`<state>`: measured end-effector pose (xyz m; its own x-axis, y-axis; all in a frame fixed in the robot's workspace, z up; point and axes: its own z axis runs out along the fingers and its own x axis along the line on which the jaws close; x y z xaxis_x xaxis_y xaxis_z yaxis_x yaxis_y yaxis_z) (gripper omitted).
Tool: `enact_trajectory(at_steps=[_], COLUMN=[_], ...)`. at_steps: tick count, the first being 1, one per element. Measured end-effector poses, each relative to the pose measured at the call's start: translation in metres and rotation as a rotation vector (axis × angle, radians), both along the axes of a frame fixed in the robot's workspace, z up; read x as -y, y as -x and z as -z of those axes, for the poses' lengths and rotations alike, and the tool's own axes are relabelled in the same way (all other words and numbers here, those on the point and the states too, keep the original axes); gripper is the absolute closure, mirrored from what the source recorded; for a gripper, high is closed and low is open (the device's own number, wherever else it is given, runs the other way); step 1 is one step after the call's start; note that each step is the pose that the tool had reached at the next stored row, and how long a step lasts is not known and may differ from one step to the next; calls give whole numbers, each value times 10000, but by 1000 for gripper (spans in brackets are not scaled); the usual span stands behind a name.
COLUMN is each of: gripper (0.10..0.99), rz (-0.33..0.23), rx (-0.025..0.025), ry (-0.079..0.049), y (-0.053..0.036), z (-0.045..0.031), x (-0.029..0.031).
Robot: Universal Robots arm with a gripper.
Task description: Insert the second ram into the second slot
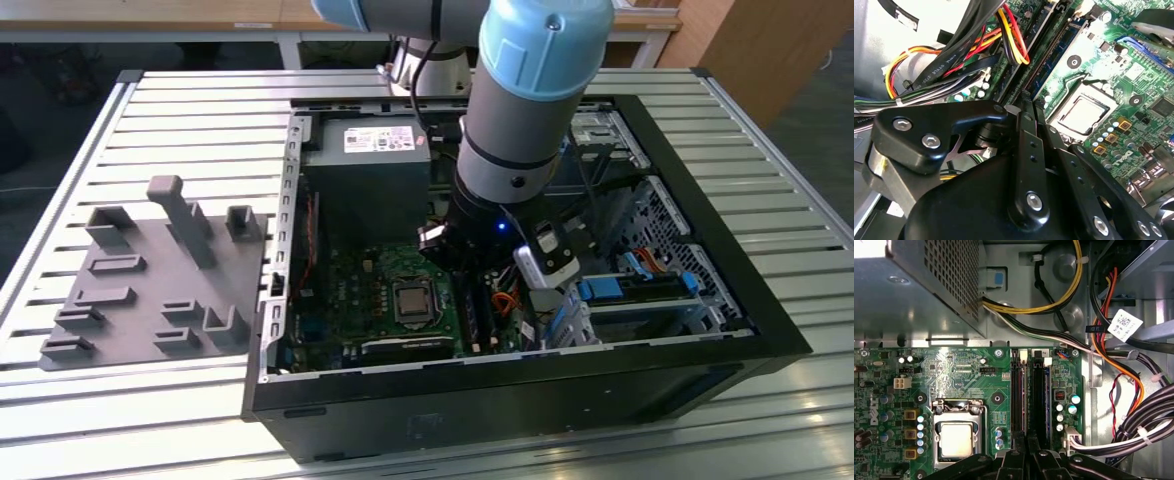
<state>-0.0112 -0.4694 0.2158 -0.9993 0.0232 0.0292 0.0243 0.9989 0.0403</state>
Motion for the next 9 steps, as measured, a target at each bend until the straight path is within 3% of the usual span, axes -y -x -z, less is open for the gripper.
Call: enact_trajectory(at_steps=[8,9], gripper=[937,878], rz=[7,7], rx=[0,0], ry=[0,-1], y=[0,0], z=[1,1], x=[0,0])
